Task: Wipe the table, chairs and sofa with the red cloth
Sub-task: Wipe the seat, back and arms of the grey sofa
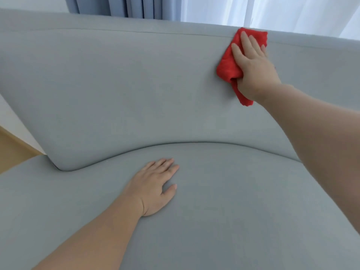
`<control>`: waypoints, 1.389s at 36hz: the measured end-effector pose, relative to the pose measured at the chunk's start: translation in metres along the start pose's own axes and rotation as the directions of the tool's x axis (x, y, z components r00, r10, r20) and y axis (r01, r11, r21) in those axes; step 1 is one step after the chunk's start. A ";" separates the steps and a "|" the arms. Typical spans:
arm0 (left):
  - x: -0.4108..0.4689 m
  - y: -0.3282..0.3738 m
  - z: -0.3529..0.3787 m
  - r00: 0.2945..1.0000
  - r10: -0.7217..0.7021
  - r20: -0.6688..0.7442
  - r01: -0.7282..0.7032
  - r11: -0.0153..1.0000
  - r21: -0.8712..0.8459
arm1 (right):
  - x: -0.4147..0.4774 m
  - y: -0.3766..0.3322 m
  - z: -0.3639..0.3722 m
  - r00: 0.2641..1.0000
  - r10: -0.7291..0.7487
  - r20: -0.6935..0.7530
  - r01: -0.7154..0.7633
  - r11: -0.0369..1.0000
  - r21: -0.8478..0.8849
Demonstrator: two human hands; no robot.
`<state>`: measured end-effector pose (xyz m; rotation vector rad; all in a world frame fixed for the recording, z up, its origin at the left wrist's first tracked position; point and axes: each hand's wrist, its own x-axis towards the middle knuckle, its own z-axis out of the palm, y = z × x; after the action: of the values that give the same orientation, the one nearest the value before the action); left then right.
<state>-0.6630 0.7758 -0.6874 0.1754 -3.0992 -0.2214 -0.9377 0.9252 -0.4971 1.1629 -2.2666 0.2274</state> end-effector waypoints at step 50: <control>-0.002 -0.004 0.005 0.998 0.014 -0.067 -0.015 1.000 -0.017 | 0.022 -0.071 0.033 0.974 -0.141 -0.180 0.148 0.988 0.030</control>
<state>-0.6611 0.7727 -0.6928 0.1559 -3.0306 -0.2367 -0.9055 0.8537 -0.5190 1.2714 -2.0221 0.3117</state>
